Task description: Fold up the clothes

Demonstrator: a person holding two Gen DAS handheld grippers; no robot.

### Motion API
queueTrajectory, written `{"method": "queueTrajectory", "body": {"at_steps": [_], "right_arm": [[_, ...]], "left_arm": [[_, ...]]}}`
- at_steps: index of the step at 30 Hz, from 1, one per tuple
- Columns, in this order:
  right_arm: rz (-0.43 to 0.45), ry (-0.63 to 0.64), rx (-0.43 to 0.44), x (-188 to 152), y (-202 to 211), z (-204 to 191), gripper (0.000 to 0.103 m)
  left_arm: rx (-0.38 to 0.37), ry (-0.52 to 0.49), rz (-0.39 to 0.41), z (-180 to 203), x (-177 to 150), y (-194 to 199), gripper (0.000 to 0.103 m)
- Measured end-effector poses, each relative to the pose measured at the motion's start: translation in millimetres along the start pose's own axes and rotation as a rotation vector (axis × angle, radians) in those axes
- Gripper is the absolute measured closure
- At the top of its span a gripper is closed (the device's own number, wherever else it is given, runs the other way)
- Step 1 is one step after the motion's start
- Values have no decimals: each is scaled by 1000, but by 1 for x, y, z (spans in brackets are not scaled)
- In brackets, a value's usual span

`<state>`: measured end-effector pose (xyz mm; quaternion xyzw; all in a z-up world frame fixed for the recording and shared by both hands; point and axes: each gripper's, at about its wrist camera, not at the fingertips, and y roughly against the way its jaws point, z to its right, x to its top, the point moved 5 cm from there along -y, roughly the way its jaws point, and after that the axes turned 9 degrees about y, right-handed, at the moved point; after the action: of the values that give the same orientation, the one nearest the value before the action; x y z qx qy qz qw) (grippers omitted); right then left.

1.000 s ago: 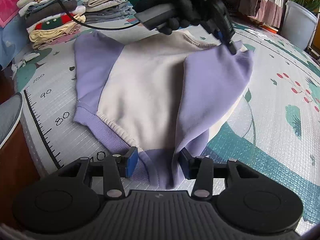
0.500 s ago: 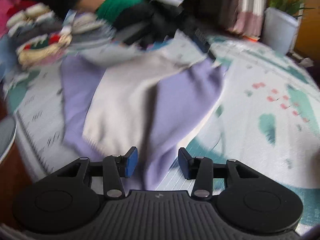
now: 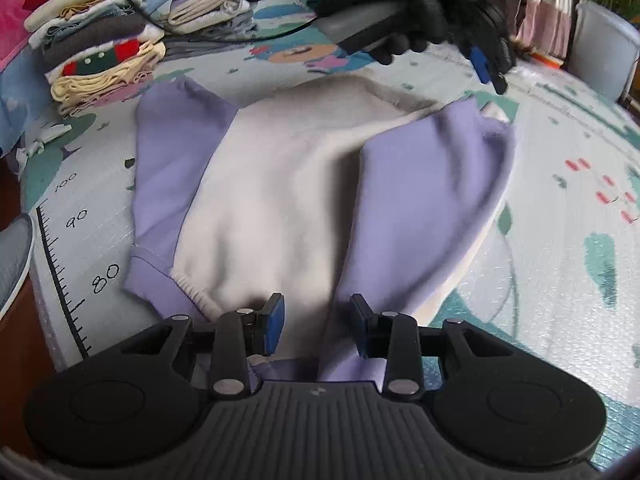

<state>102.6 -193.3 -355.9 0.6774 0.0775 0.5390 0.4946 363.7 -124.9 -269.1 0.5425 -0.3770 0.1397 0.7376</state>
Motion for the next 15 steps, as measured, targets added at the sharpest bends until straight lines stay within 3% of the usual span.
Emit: {"method": "queueTrajectory", "body": {"at_steps": [4, 8, 11, 15], "right_arm": [[42, -18, -51, 3, 8, 8, 66], [-3, -15, -28, -1, -2, 12, 64], [-3, -10, -33, -1, -1, 10, 64], [37, -11, -33, -2, 6, 5, 65]], "left_arm": [[-146, -137, -71, 31, -30, -1, 80], [-80, -179, -150, 37, -57, -26, 80], [-116, -99, -106, 32, -48, -10, 80], [-119, -133, -124, 25, -58, 2, 80]]}}
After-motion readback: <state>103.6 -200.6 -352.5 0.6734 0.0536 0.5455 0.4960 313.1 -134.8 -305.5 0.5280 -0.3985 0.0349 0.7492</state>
